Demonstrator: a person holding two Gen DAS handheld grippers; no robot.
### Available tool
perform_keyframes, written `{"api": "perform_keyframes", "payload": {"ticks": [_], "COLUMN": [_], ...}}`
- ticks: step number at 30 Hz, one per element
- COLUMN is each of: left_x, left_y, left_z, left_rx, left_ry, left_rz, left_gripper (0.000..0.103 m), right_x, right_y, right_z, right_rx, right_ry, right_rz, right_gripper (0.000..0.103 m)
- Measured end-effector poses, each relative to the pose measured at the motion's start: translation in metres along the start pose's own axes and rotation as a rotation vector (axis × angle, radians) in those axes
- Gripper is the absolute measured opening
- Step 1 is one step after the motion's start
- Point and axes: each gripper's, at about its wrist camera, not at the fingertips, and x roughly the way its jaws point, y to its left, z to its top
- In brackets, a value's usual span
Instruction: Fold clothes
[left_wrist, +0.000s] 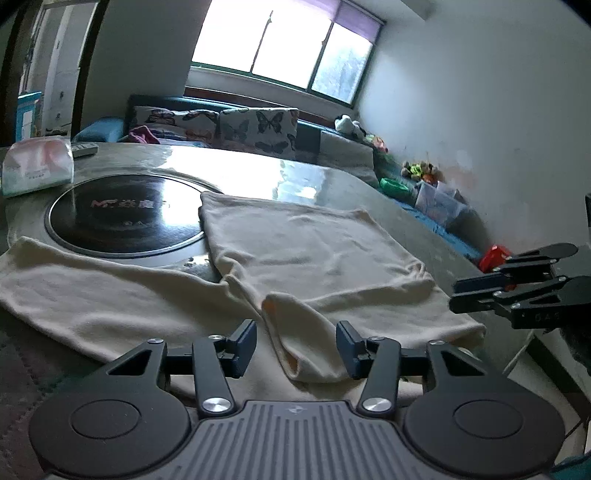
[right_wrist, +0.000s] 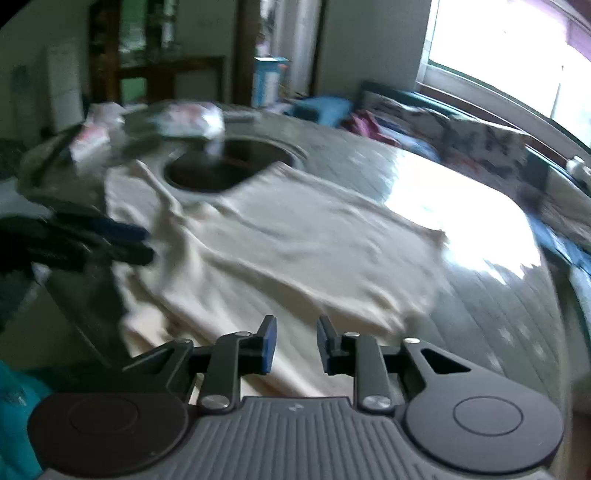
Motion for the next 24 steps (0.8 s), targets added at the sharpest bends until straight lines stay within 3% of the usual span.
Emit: {"api": "perform_keyframes", "payload": {"ticks": [4, 6, 10, 16, 24], "left_x": [0.005, 0.007, 0.007, 0.000, -0.007], "left_y": [-0.005, -0.007, -0.010, -0.015, -0.030], "left_z": [-0.003, -0.004, -0.002, 0.014, 0.049], "left_rx": [0.015, 0.021, 0.038, 0.058, 0.086], "left_ry": [0.035, 0.046, 0.040, -0.005, -0.072], "left_rz": [0.020, 0.029, 0.047, 0.050, -0.018], "left_gripper": [0.039, 0.024, 0.008, 0.005, 0.004], "right_x": [-0.007, -0.007, -0.008, -0.006, -0.003], "right_y": [-0.014, -0.018, -0.019, -0.014, -0.007], "right_z": [-0.022, -0.029, -0.038, -0.043, -0.049], "right_rx": [0.046, 0.063, 0.068, 0.035, -0.004], "right_ry": [0.016, 0.021, 0.021, 0.014, 0.002], "right_rz": [-0.047, -0.055, -0.046, -0.042, -0.061], "right_gripper": [0.031, 0.032, 0.032, 0.032, 0.033]}}
